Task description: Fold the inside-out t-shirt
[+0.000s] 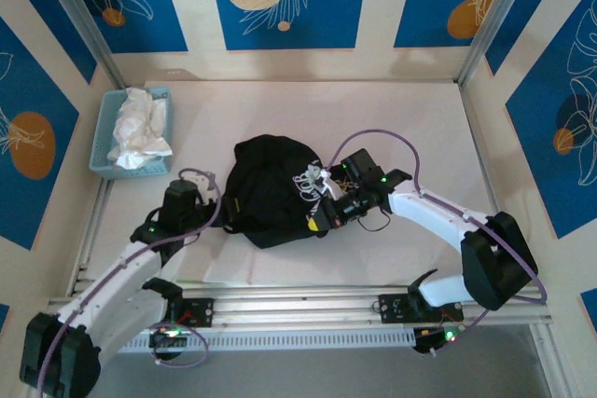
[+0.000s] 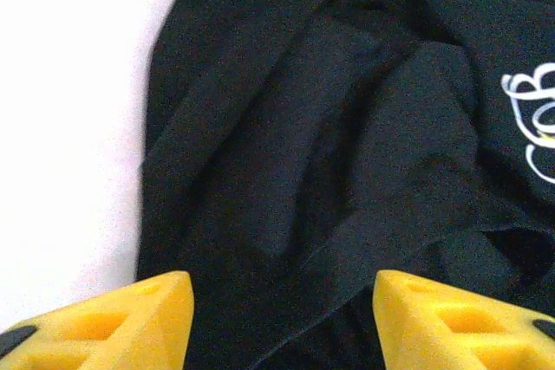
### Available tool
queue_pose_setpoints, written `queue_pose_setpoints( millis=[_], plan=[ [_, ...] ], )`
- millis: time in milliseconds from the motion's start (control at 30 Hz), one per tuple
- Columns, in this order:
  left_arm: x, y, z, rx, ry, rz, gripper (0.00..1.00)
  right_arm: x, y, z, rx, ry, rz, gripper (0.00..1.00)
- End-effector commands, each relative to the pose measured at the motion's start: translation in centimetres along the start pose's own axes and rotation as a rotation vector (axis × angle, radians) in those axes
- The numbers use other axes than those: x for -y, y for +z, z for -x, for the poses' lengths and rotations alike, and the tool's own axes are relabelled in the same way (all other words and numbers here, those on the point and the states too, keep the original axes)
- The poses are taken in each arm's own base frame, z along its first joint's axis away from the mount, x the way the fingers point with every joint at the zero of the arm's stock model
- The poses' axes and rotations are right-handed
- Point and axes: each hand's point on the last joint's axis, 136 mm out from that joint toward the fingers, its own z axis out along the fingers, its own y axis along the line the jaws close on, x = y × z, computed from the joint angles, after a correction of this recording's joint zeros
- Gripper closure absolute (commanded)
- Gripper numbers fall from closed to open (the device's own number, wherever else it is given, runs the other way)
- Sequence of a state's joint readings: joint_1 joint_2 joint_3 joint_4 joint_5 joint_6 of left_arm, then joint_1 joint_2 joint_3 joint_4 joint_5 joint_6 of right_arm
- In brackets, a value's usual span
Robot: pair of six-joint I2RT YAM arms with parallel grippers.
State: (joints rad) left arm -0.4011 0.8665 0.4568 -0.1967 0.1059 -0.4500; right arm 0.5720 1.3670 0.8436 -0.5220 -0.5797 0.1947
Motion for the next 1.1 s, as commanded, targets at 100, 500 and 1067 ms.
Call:
queue_pose_setpoints(
  millis=[100, 500, 1067],
  plan=[
    [5.2, 3.6, 2.5, -0.034, 0.265, -0.058, 0.37, -0.7, -1.4, 1.8, 0.039, -0.004, -0.009, 1.00],
    [15.4, 7.6, -1.7, -0.162, 0.437, -0.367, 0.35, 0.5, -2.9, 2.0, 0.094, 0.012, -0.033, 1.00],
    [15.9, 5.9, 10.2, 0.085, 0.305, -0.359, 1.00, -5.0, -8.3, 9.1, 0.373, -0.184, -0.057, 1.00]
  ],
)
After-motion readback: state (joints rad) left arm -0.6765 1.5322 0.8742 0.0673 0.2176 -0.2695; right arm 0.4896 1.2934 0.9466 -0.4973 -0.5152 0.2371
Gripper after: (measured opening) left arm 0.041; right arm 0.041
